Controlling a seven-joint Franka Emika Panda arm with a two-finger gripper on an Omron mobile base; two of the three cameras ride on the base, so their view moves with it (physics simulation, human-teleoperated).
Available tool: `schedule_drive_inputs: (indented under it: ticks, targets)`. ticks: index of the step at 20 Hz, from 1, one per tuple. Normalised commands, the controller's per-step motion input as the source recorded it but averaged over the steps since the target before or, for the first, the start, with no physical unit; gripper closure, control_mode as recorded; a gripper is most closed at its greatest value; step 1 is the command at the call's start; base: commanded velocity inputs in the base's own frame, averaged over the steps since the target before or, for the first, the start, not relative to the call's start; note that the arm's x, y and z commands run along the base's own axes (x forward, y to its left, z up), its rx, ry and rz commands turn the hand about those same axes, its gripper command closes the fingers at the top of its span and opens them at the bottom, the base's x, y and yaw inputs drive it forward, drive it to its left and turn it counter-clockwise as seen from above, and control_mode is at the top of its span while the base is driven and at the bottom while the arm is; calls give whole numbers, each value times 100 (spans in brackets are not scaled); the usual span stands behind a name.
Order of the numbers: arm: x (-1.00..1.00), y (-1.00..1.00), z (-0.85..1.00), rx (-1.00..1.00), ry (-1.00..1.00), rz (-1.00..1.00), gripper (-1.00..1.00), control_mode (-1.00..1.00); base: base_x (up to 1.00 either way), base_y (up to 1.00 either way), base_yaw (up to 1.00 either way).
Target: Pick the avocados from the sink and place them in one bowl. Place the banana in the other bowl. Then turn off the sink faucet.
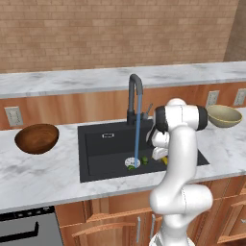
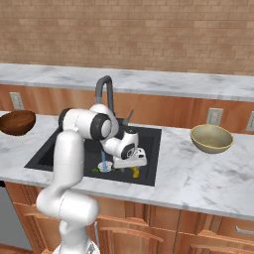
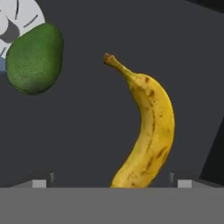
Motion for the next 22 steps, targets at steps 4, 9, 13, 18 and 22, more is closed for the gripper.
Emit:
schedule_drive_inputs:
  ticks: [4,9,13,18,22]
  targets:
    - [29,-7,-29,0,0,0,-100,-100,0,0,0]
    - [29,-6,-31,0,0,0,-100,-100,0,0,0]
    - [28,-13,-28,0,0,0,-100,-100,0,0,0]
    - [27,-17,-19,0,-1,0,-100,-100,0,0,0]
    - [24,-9,-26,0,0,0,-100,-100,0,0,0]
